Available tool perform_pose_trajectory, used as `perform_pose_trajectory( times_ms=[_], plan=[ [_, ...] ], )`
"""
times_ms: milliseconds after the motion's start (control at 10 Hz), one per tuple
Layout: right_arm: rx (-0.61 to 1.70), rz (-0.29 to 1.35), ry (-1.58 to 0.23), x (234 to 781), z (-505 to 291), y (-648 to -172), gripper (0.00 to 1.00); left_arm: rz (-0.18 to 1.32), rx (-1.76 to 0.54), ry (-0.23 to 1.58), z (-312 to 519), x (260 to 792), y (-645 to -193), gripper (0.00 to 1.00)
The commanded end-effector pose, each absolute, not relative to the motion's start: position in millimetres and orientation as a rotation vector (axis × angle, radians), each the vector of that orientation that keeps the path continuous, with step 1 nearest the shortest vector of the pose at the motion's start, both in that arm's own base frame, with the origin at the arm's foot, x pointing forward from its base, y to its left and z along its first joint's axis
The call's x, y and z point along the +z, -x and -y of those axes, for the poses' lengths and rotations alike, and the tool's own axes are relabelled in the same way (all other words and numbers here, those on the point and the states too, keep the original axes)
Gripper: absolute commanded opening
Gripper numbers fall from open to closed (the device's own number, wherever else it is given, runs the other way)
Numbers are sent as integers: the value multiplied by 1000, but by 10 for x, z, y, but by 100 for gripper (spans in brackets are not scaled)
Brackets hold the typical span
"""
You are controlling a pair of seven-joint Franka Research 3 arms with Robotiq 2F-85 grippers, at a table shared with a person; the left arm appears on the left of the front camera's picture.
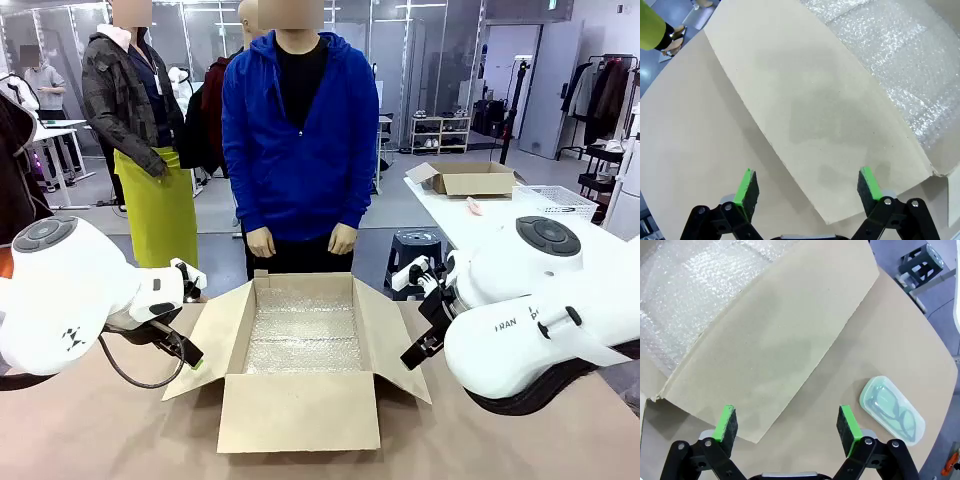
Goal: Pack the glasses set securely to prepare it for shipping.
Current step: Place the Glasses case inside the Package Box.
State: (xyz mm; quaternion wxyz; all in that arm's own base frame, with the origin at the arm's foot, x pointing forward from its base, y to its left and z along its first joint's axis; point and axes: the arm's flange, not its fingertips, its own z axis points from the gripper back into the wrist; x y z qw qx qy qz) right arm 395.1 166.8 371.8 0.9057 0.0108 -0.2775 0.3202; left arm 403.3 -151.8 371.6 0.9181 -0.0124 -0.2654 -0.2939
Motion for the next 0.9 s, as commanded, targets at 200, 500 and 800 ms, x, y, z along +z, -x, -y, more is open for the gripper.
perform_pose_trajectory(
  times_ms=[200, 500, 800],
  plan=[
    [661, 573, -22, 3718, -1668, -3951, 100, 546, -605, 26, 1519, 3716, -4033, 100],
    [661, 573, -22, 3718, -1668, -3951, 100, 546, -605, 26, 1519, 3716, -4033, 100],
    [662, 573, -21, 3718, -1666, -3952, 100, 546, -605, 26, 1519, 3716, -4033, 100]
  ],
)
